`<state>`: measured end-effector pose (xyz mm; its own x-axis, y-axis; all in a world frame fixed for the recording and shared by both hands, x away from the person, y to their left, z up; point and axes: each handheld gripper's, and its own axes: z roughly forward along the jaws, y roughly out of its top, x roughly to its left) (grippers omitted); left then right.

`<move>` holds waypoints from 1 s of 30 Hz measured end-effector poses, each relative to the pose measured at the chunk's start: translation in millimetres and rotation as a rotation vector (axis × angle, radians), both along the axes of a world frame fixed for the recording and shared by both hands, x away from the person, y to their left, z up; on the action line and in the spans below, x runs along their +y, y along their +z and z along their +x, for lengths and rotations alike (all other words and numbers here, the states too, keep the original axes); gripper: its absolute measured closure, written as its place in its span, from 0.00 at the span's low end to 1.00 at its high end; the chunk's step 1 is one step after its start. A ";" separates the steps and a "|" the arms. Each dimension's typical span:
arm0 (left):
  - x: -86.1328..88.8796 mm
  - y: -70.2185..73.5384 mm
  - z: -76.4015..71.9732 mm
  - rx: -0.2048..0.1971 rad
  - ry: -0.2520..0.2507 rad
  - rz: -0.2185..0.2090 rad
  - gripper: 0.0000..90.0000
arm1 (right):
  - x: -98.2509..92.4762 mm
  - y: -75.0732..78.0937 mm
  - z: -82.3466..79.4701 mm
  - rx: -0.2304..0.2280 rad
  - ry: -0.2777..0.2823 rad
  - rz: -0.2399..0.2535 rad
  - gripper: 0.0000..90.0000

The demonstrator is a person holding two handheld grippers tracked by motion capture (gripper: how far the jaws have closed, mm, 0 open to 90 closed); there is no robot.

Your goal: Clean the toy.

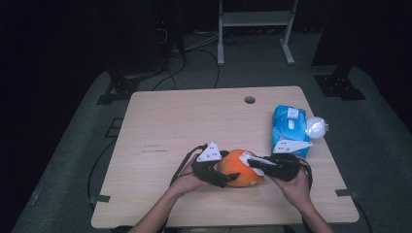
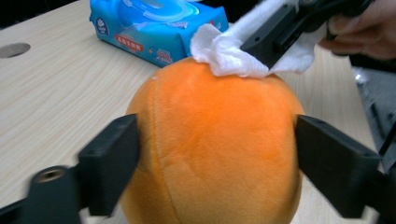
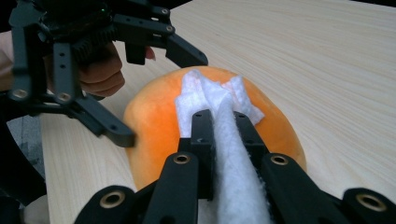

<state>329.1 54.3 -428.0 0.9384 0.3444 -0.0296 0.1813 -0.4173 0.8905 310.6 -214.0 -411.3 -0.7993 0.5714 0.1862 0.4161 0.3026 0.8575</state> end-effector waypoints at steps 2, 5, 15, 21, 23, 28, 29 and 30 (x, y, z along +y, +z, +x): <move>3.5 -1.0 1.9 0.024 0.001 -0.011 0.11 | -0.9 0.3 0.4 -0.001 -0.005 -0.002 0.89; 6.7 -6.6 2.8 0.057 -0.002 0.005 0.09 | -5.1 0.2 1.1 -0.001 -0.023 -0.001 0.89; 3.4 -2.8 -0.2 -0.009 -0.011 0.038 0.35 | 2.6 9.1 -8.0 -0.015 0.032 0.032 0.89; 1.0 -2.7 -3.6 -0.035 -0.016 0.047 0.25 | 12.6 12.7 -13.3 -0.050 0.055 -0.006 0.89; 1.5 -5.1 -0.2 0.002 0.005 0.031 0.15 | 9.0 11.0 -10.1 -0.046 0.034 -0.010 0.89; -2.4 -17.5 4.3 0.098 0.037 0.024 0.11 | -2.6 7.6 -3.2 -0.036 -0.024 0.009 0.89; -2.4 -17.5 4.3 0.098 0.037 0.024 0.15 | -2.6 7.6 -3.2 -0.036 -0.024 0.009 0.89; -4.1 -19.8 2.7 0.086 0.043 0.031 0.19 | -2.1 7.7 -3.8 -0.037 -0.029 0.000 0.89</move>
